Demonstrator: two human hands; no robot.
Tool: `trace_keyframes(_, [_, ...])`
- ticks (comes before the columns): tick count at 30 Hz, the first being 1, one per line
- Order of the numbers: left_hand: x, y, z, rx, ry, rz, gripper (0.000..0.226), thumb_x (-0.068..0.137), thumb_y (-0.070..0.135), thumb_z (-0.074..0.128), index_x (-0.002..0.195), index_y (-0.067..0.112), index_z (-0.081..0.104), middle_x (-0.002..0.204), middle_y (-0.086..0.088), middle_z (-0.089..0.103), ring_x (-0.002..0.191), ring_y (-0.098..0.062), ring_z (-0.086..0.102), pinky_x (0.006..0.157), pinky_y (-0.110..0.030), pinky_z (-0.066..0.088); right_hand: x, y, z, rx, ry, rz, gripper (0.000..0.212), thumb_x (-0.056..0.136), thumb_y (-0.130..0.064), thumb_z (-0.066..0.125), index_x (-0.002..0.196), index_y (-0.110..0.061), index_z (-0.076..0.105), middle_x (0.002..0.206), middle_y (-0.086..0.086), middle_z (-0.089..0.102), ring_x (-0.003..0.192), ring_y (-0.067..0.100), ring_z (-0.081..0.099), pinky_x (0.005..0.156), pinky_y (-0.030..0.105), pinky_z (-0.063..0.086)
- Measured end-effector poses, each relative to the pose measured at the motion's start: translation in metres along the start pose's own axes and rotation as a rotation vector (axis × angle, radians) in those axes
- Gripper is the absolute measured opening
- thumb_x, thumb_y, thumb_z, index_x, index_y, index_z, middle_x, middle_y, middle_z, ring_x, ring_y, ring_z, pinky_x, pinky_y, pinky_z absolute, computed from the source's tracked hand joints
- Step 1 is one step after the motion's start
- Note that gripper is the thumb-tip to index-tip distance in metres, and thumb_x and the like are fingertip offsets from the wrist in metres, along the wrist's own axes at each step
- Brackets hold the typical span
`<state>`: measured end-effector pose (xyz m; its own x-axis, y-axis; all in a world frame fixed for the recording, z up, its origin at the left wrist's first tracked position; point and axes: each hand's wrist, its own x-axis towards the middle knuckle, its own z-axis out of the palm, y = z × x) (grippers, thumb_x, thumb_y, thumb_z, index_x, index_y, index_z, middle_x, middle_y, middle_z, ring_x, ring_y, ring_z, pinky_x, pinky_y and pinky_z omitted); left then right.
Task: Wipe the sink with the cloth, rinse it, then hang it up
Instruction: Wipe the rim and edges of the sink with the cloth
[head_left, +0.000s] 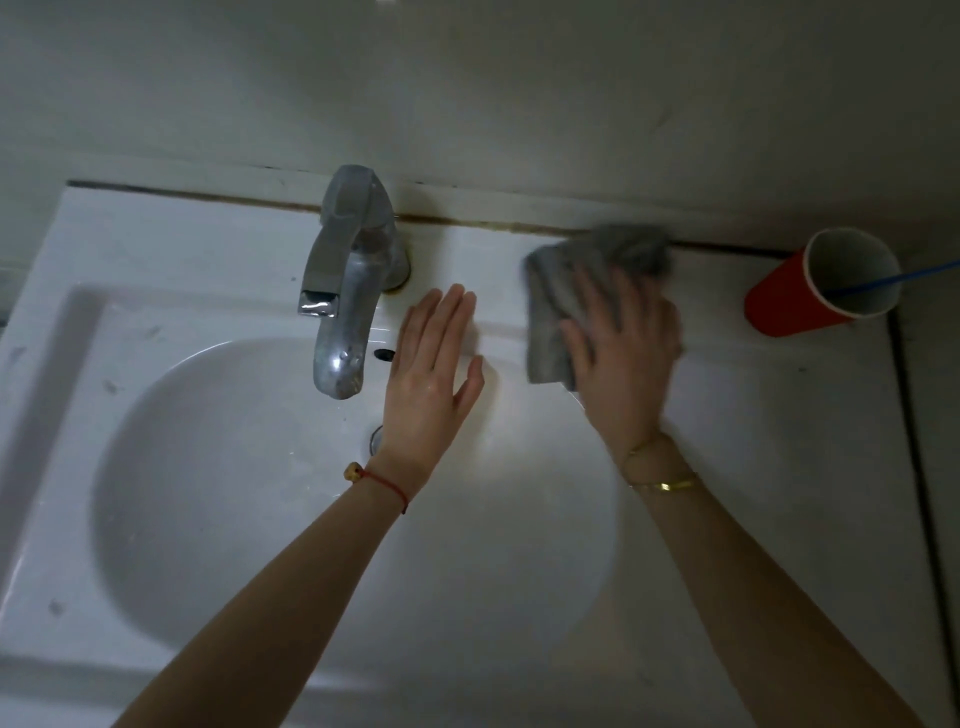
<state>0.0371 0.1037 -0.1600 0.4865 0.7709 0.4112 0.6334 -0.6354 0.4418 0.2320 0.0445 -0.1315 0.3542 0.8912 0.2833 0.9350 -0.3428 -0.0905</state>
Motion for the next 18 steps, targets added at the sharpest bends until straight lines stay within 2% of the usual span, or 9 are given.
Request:
trace_keyframes(3, [0.000, -0.001, -0.003, 0.004, -0.030, 0.014, 0.057, 0.097, 0.020, 0.061, 0.147, 0.001, 0.041, 0.155, -0.014, 0.040, 0.148, -0.027, 0.029, 0.120, -0.048, 0.030, -0.008, -0.009, 0.003, -0.007, -0.033, -0.223, 0.055, 0.098, -0.044, 0.044, 0.150, -0.030, 0.032, 0.150, 0.004, 0.042, 0.135, 0.027, 0.038, 0.111, 0.043, 0.029])
trace_keyframes(7, [0.000, 0.004, -0.011, 0.010, -0.079, 0.024, 0.059, 0.099, 0.025, 0.057, 0.149, 0.003, 0.037, 0.157, -0.013, 0.036, 0.150, -0.027, 0.025, 0.122, -0.046, 0.026, -0.039, 0.016, -0.015, -0.027, -0.055, -0.228, 0.059, 0.092, -0.028, 0.052, 0.148, -0.029, 0.035, 0.147, 0.002, 0.045, 0.129, 0.025, 0.041, 0.107, 0.039, 0.029])
trace_keyframes(10, [-0.003, 0.020, -0.015, 0.002, -0.117, 0.121, 0.060, 0.099, 0.024, 0.056, 0.150, 0.003, 0.035, 0.158, -0.012, 0.035, 0.150, -0.026, 0.025, 0.123, -0.047, 0.024, -0.084, 0.045, -0.040, 0.063, -0.150, -0.044, 0.057, 0.091, -0.027, 0.044, 0.148, -0.025, 0.036, 0.148, 0.005, 0.043, 0.126, 0.027, 0.043, 0.103, 0.041, 0.032])
trace_keyframes(14, [-0.005, 0.058, -0.005, -0.134, -0.196, 0.367, 0.054, 0.097, 0.021, 0.060, 0.145, 0.002, 0.044, 0.153, -0.012, 0.043, 0.146, -0.026, 0.035, 0.122, -0.046, 0.027, -0.152, 0.076, -0.064, 0.078, -0.126, 0.263, 0.048, 0.098, -0.032, 0.044, 0.145, -0.023, 0.041, 0.147, 0.006, 0.045, 0.124, 0.032, 0.046, 0.097, 0.044, 0.039])
trace_keyframes(18, [-0.008, 0.088, 0.022, -0.220, -0.388, 0.458, 0.056, 0.099, 0.031, 0.056, 0.147, 0.005, 0.043, 0.153, -0.010, 0.043, 0.146, -0.024, 0.035, 0.122, -0.042, 0.027, -0.147, 0.082, -0.053, 0.025, -0.198, 0.250, 0.052, 0.099, -0.044, 0.038, 0.147, -0.023, 0.039, 0.149, 0.008, 0.042, 0.131, 0.032, 0.041, 0.106, 0.047, 0.036])
